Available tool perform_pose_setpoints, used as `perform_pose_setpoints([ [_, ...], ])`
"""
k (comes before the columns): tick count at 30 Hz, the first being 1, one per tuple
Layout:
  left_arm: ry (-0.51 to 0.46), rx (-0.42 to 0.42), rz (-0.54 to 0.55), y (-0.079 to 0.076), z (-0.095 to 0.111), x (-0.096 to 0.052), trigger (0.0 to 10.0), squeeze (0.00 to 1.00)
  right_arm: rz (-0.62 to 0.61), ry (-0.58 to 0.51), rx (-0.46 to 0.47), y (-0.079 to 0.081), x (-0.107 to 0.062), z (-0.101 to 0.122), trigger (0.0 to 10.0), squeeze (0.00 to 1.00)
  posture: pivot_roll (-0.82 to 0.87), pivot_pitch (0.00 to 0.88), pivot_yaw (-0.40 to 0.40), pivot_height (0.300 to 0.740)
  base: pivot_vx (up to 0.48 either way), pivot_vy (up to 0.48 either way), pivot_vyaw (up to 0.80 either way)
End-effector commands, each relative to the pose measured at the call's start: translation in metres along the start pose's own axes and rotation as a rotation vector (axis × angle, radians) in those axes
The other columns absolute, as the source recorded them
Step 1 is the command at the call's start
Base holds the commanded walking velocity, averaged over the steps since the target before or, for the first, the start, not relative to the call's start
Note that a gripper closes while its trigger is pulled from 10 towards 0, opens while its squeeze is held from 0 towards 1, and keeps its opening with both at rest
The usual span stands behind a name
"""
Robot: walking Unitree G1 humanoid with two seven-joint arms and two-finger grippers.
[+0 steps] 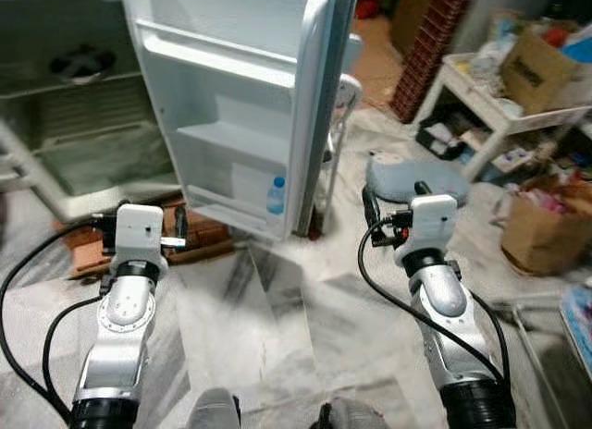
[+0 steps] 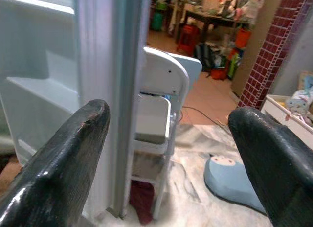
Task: Restocking fridge
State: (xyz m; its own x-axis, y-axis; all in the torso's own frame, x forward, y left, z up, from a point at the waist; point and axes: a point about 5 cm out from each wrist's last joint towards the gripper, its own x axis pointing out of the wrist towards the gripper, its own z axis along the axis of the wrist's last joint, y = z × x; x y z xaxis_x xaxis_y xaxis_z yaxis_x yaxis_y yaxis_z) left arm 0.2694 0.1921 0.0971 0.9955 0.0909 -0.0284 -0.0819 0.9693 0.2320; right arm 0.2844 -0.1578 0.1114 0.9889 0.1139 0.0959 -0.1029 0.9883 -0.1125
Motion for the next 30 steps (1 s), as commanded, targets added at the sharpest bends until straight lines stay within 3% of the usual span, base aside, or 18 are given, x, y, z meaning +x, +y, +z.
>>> perform_pose_setpoints([
  [1, -0.006, 0.004, -0.005, -0.0015, 0.0029, 0.0017, 10.0, 0.00, 0.006, -0.025, -0.009, -0.0012, 0.0010, 0.0053, 10.0, 0.00, 0.04, 0.101, -0.038, 0.740, 0.375, -0.292, 0.58],
  [10, -0.006, -0.004, -0.001, 0.0010, 0.0037, 0.0020, 10.0, 0.00, 0.013, -0.019, 0.023, 0.0007, 0.0021, 0.0047, 10.0, 0.00, 0.04, 0.113, -0.037, 0.740, 0.428, -0.094, 0.55],
  [13, -0.004, -0.008, 0.000, 0.0010, 0.0037, 0.0019, 10.0, 0.00, 0.040, -0.008, 0.057, 0.0045, -0.0007, 0.0022, 10.0, 0.00, 0.04, 0.115, -0.034, 0.740, 0.465, 0.000, 0.00],
  [24, -0.004, -0.023, -0.006, -0.0017, 0.0045, 0.0025, 10.0, 0.00, 0.067, -0.028, 0.051, 0.0059, -0.0012, 0.0052, 10.0, 0.00, 0.04, 0.113, -0.034, 0.740, 0.472, 0.000, 0.13],
  [27, 0.017, -0.075, 0.003, -0.0038, 0.0020, 0.0014, 10.0, 0.00, 0.073, -0.028, 0.047, 0.0060, -0.0012, 0.0054, 10.0, 0.00, 0.04, 0.112, -0.034, 0.740, 0.000, 0.000, 0.76],
  [30, 0.023, -0.065, -0.006, -0.0066, 0.0005, -0.0014, 10.0, 0.00, 0.078, -0.029, 0.044, 0.0062, 0.0001, 0.0057, 10.0, 0.00, 0.04, 0.114, -0.035, 0.740, 0.000, 0.000, 0.76],
])
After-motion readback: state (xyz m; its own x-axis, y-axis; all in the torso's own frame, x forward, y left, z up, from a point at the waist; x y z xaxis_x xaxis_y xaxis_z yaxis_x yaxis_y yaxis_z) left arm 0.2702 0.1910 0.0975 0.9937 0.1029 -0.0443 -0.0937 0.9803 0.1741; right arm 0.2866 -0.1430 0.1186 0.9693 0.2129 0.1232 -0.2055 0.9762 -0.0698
